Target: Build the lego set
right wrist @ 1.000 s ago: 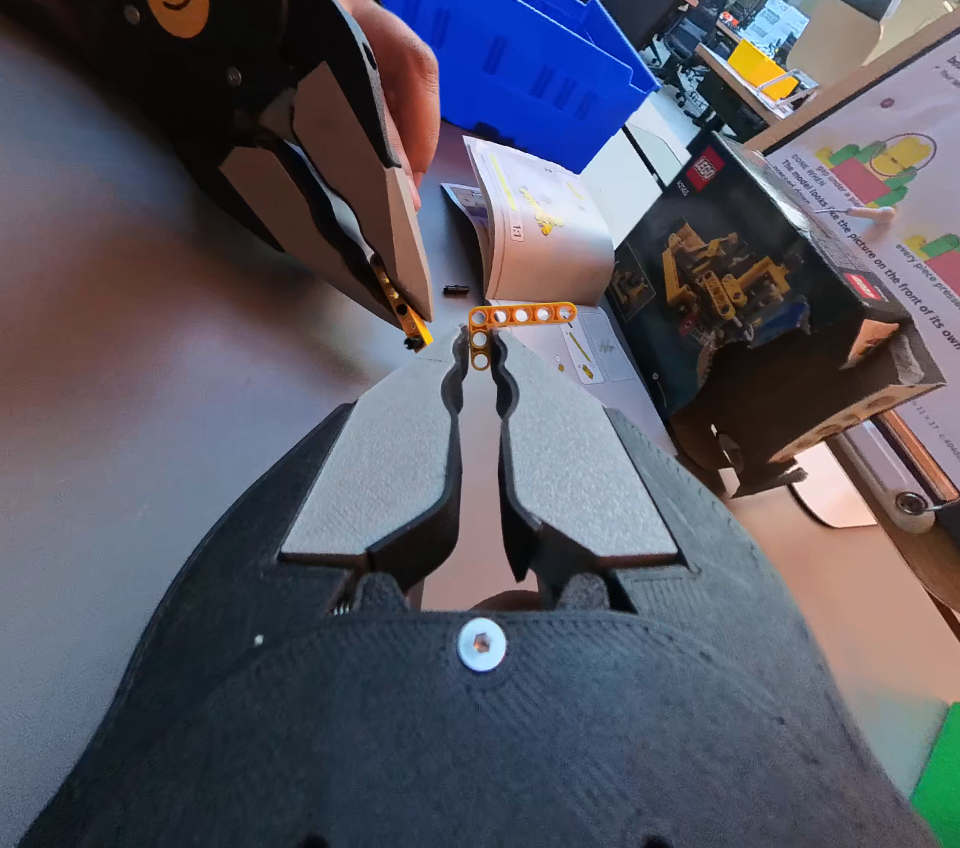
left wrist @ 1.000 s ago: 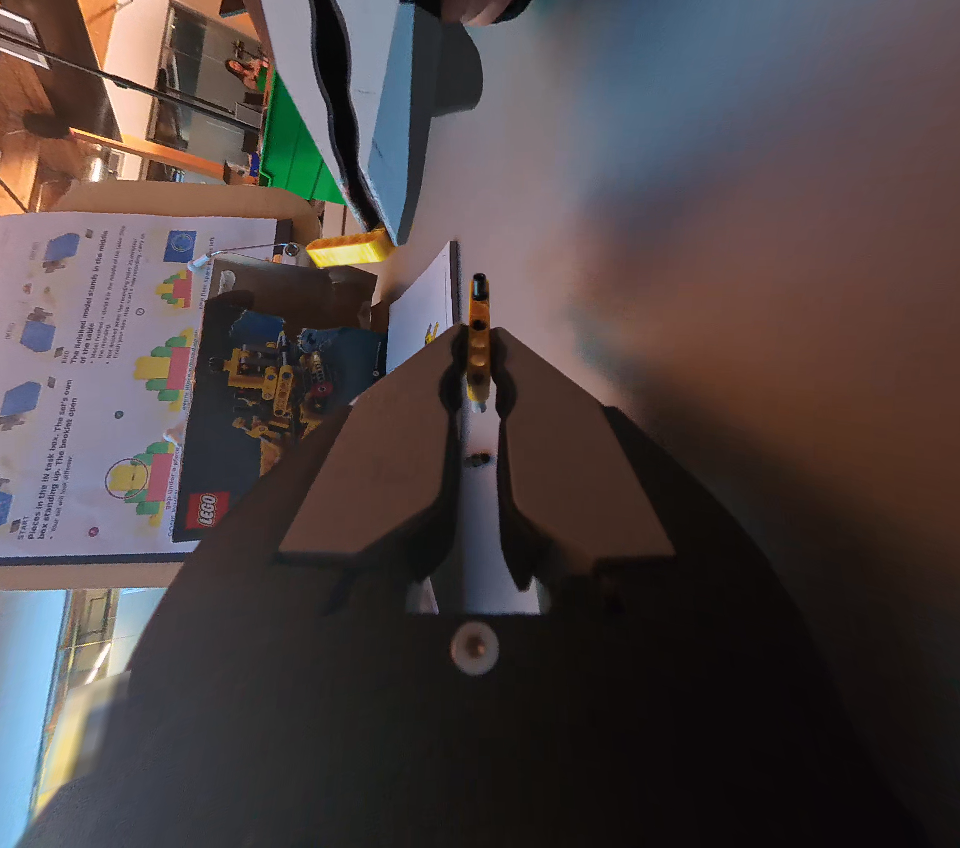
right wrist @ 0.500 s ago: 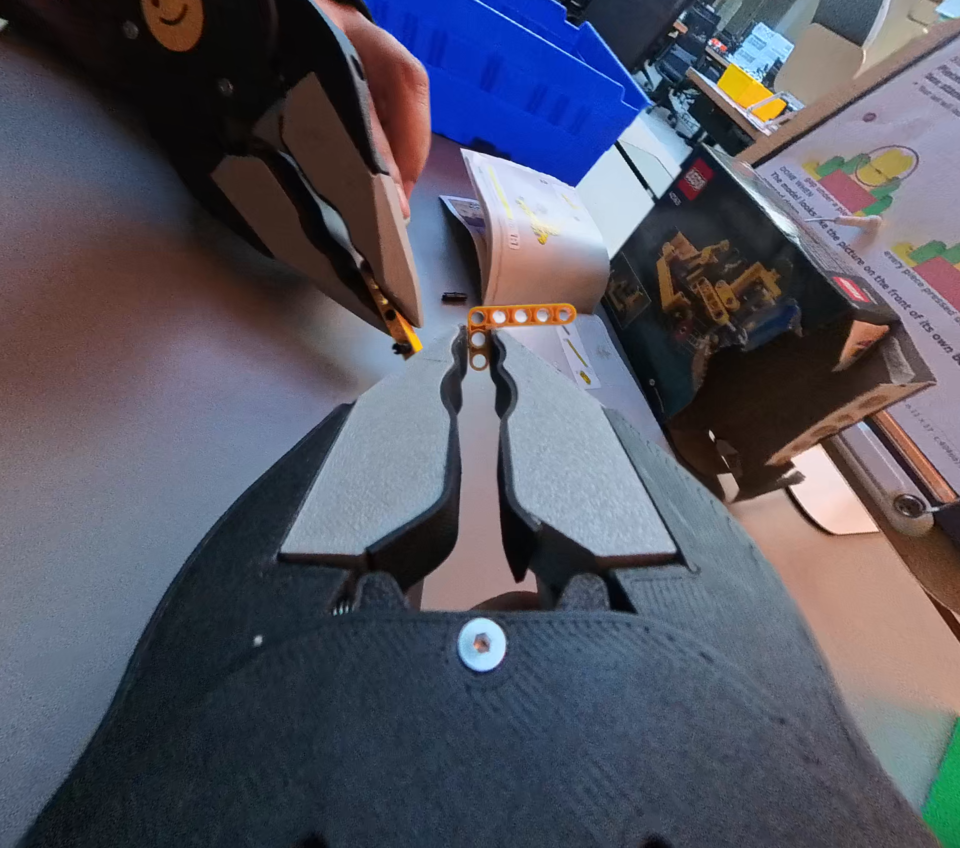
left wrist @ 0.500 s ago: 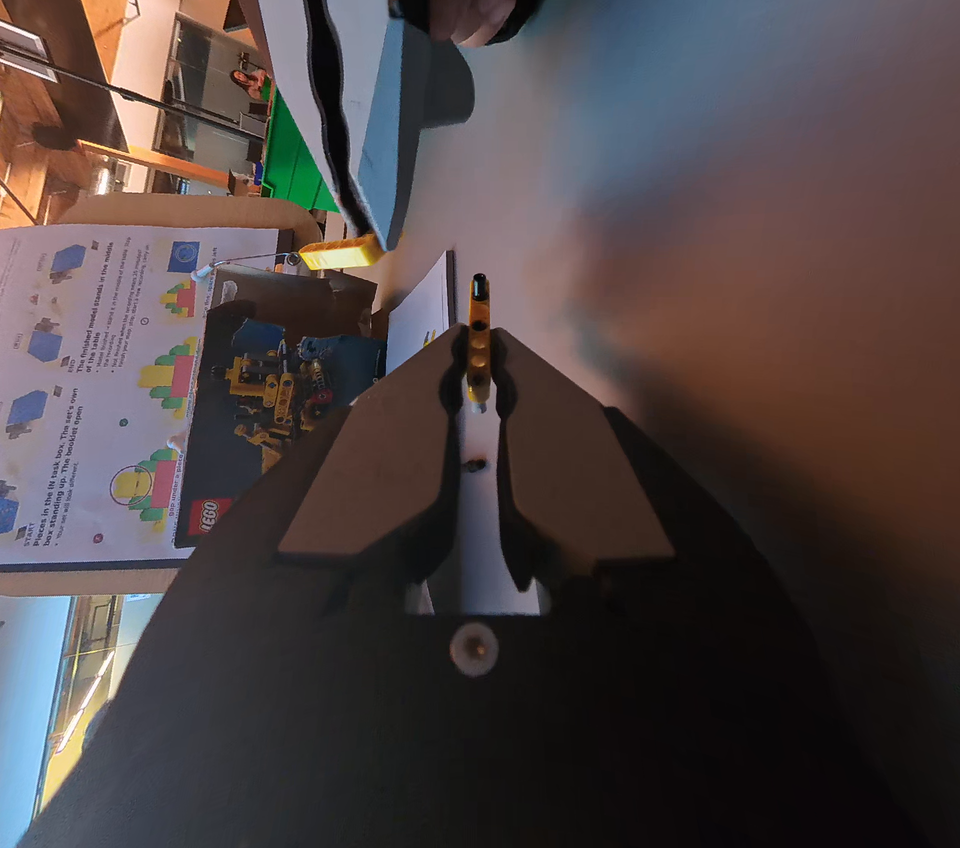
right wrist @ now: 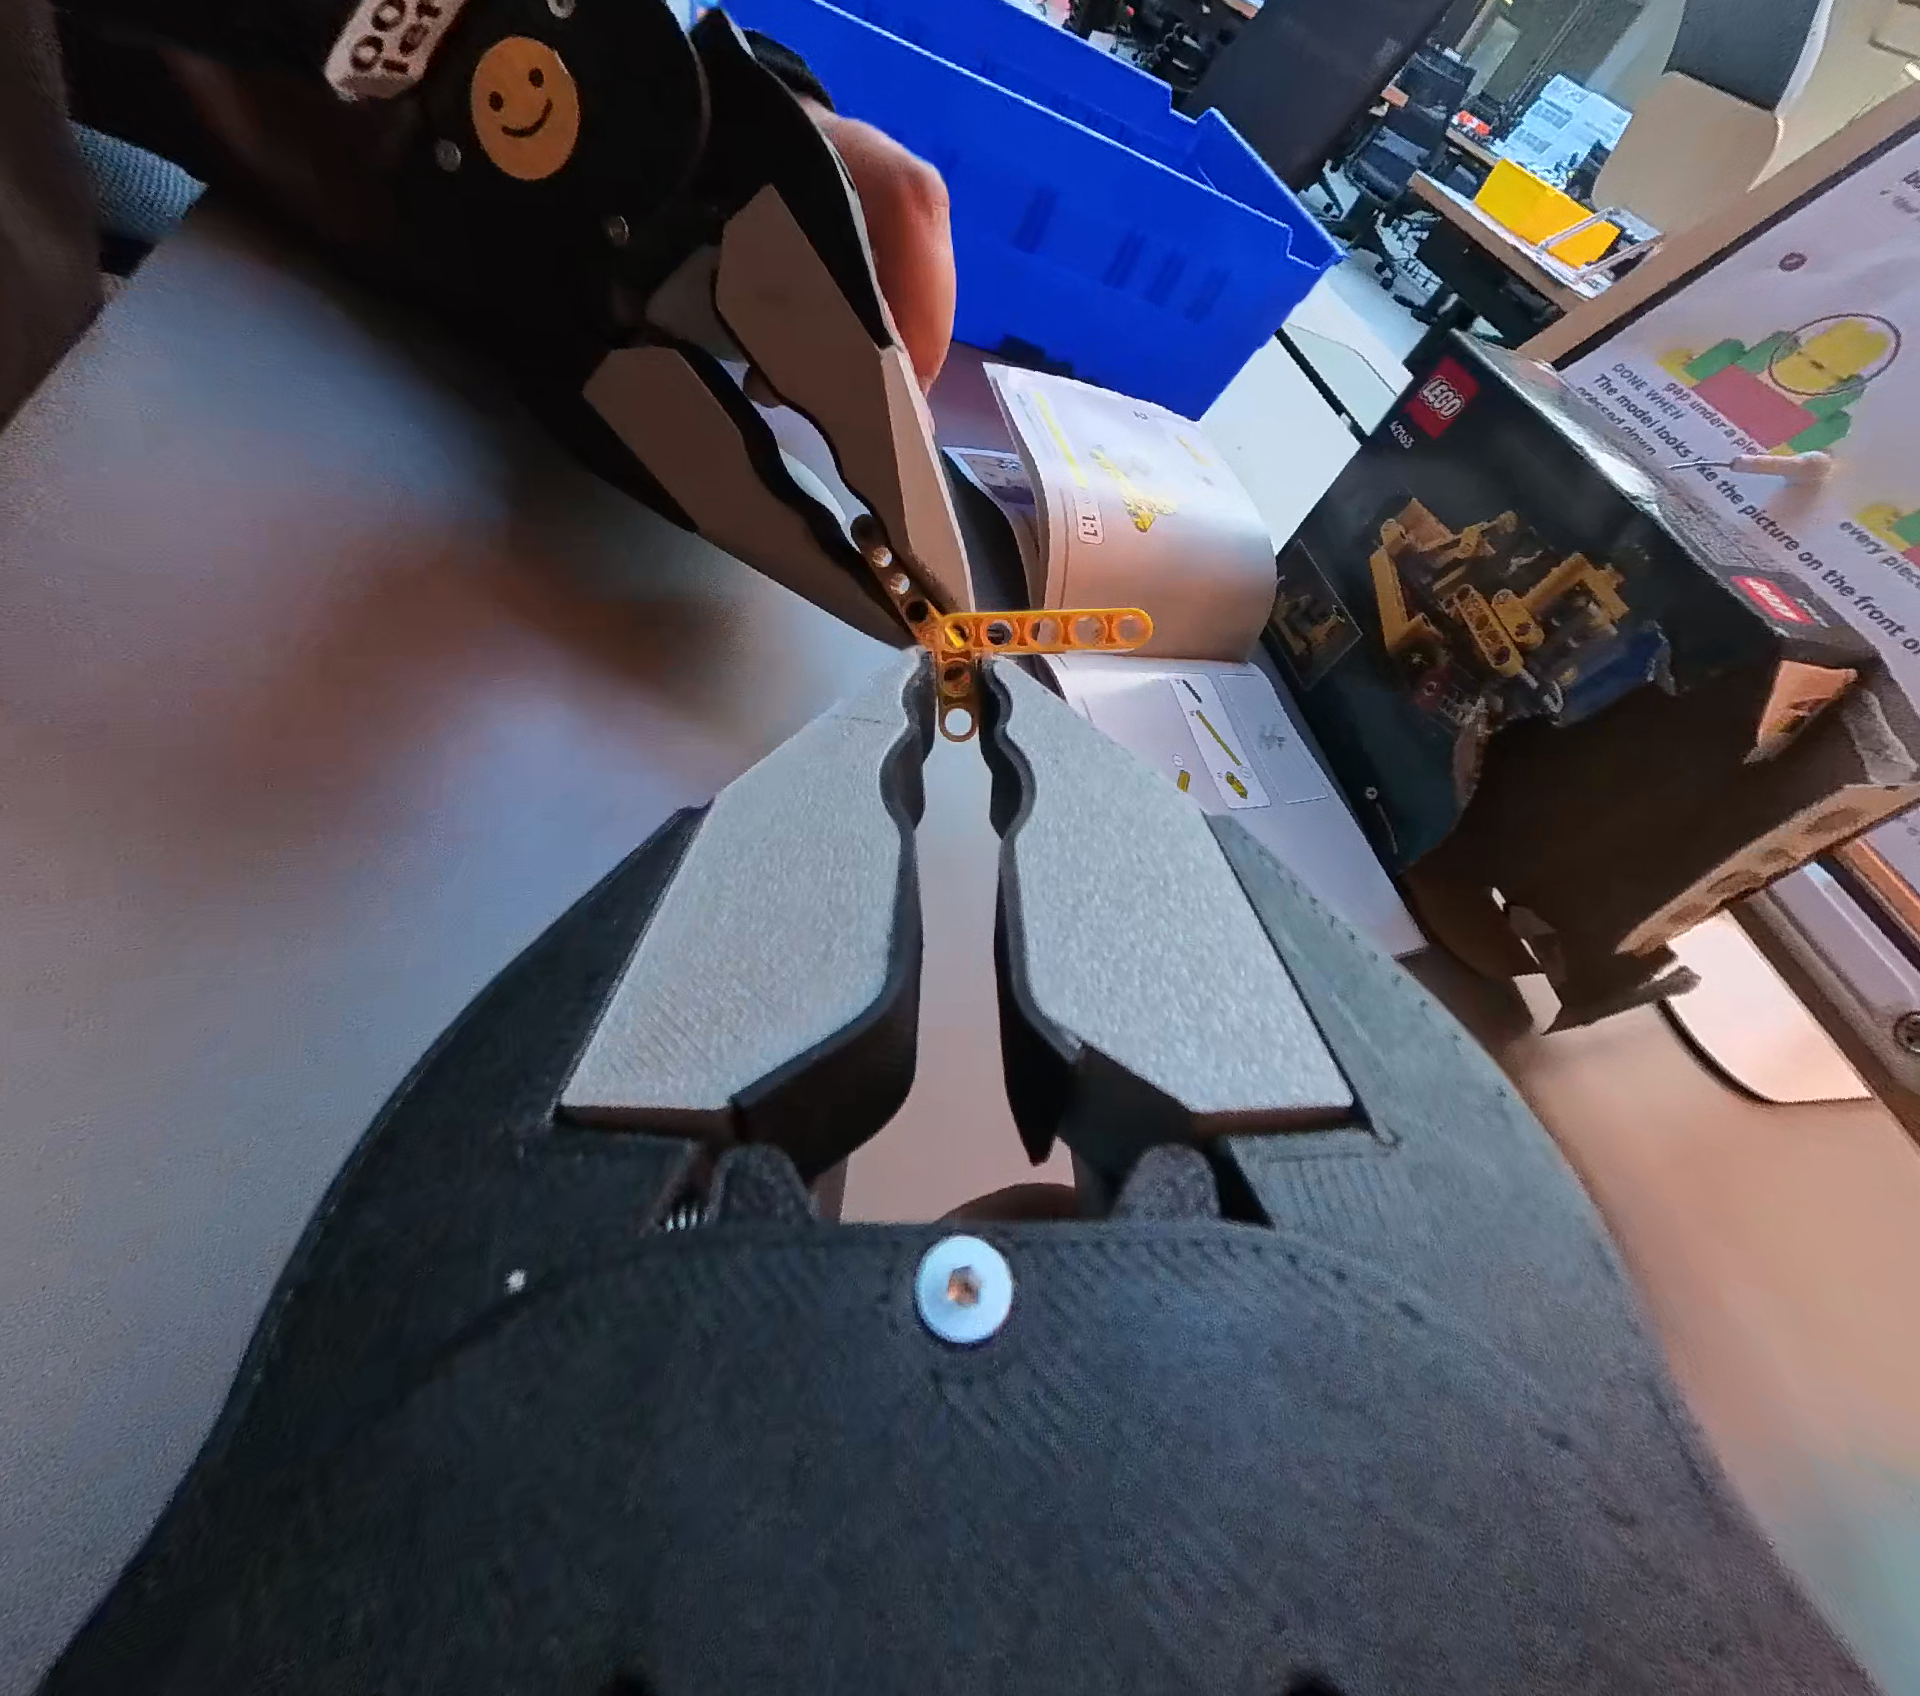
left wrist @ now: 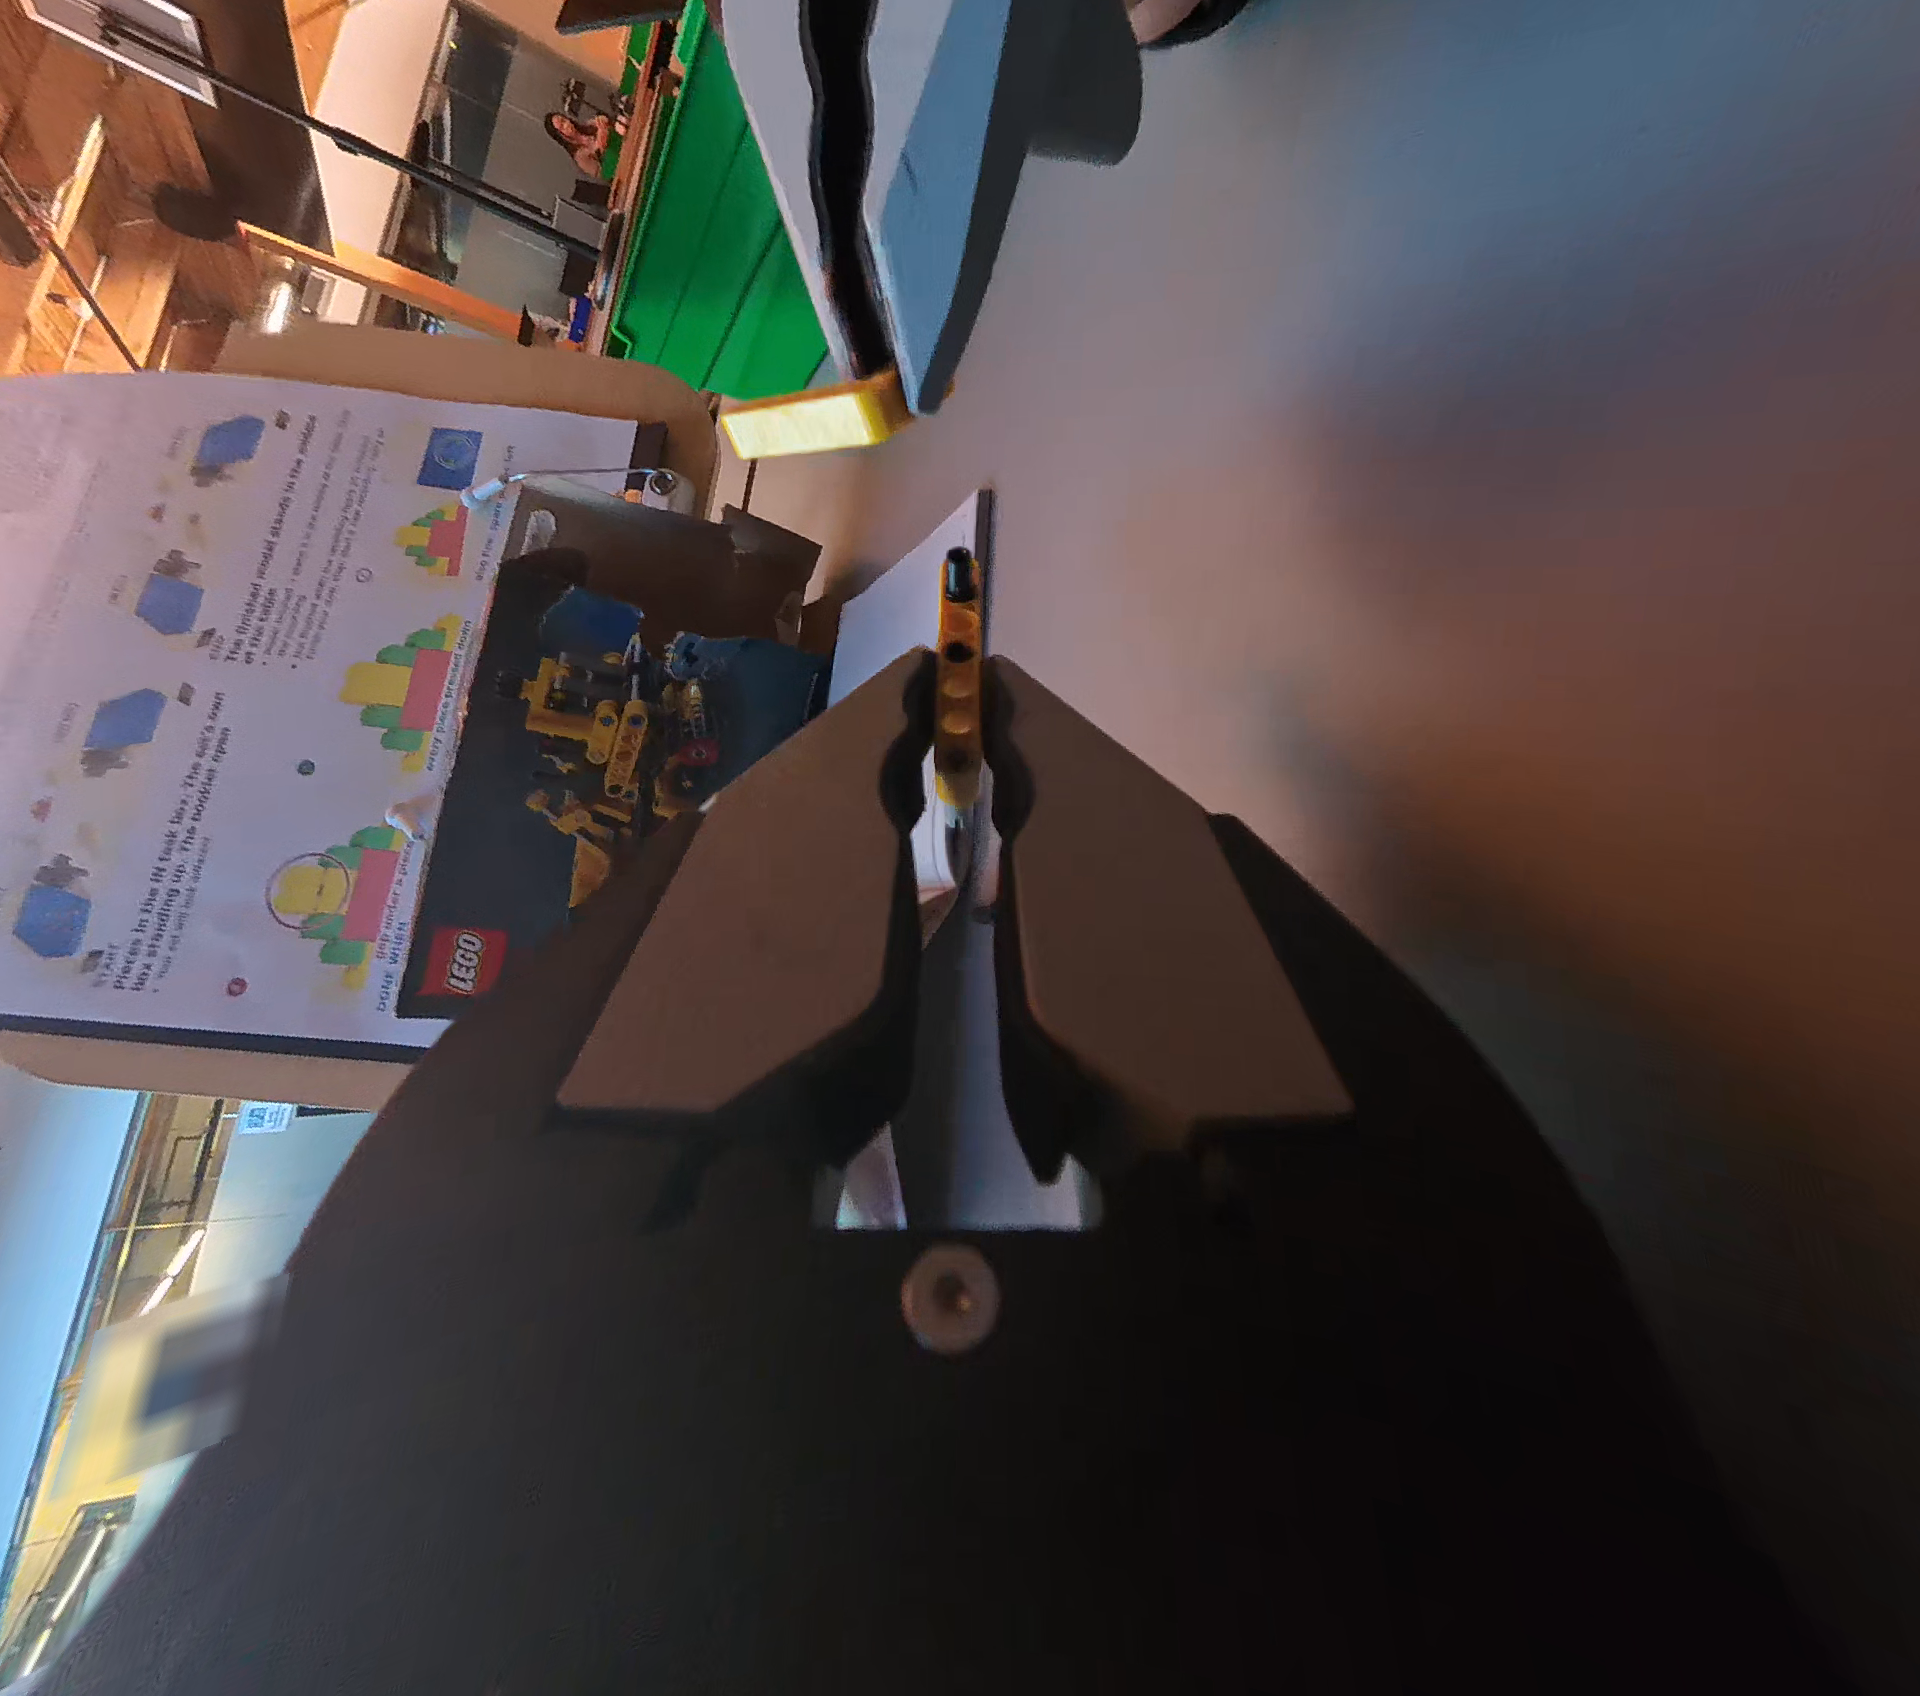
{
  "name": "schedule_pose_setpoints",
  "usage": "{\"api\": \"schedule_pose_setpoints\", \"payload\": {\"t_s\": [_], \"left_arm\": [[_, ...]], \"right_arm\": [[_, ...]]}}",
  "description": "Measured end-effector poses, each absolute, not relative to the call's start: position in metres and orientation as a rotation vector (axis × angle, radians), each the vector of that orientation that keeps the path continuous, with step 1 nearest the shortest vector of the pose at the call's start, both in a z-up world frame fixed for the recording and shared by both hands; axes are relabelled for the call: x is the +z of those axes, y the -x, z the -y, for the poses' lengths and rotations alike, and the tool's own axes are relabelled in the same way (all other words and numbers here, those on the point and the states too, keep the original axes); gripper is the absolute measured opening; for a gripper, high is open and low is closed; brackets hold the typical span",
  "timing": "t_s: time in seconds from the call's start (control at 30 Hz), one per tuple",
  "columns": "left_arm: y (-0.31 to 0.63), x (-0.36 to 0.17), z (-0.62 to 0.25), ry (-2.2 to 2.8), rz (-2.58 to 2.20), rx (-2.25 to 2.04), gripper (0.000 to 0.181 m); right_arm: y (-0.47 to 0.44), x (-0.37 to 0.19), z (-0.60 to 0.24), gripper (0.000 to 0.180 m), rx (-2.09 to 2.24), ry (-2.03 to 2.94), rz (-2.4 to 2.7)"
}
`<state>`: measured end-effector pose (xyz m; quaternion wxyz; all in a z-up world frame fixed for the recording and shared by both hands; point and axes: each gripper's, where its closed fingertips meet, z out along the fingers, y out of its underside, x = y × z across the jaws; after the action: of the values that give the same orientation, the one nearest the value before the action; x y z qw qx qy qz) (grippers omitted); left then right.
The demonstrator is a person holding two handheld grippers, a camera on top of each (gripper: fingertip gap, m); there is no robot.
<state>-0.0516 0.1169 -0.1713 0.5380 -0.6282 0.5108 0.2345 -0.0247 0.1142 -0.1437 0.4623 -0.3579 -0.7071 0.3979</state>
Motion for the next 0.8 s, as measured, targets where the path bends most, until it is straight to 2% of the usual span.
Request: {"api": "schedule_pose_setpoints", "payload": {"t_s": [0.27, 0.8], "left_arm": [[0.051, -0.165, -0.118, 1.490, -1.172, 0.503, 0.005], [0.047, -0.143, -0.139, 1.353, -1.038, 0.456, 0.005]], "right_arm": [[0.029, -0.147, -0.119, 0.005, 0.955, 0.875, 1.764], [0.047, -0.120, -0.159, 0.004, 0.967, 0.934, 1.559]]}}
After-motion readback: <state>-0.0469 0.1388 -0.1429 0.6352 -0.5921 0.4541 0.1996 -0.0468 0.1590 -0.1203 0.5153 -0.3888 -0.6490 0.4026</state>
